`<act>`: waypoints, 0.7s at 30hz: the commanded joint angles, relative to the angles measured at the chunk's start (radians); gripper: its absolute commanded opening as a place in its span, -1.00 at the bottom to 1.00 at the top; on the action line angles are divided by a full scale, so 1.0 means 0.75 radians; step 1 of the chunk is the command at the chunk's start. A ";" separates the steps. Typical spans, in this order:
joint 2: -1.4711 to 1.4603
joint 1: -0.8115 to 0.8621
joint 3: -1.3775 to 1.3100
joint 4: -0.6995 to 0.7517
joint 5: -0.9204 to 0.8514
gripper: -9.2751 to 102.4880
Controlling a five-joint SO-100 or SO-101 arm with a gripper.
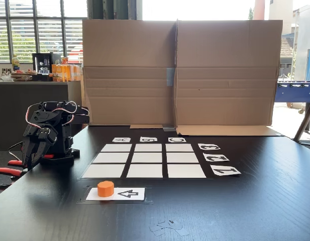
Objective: Pick up the round, orange token and place it in the grid on square A1.
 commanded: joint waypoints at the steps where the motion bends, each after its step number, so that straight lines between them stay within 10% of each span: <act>1: -0.211 0.010 -0.139 0.002 0.012 -0.70; 21: -0.714 -0.037 -0.489 0.018 -0.123 -0.62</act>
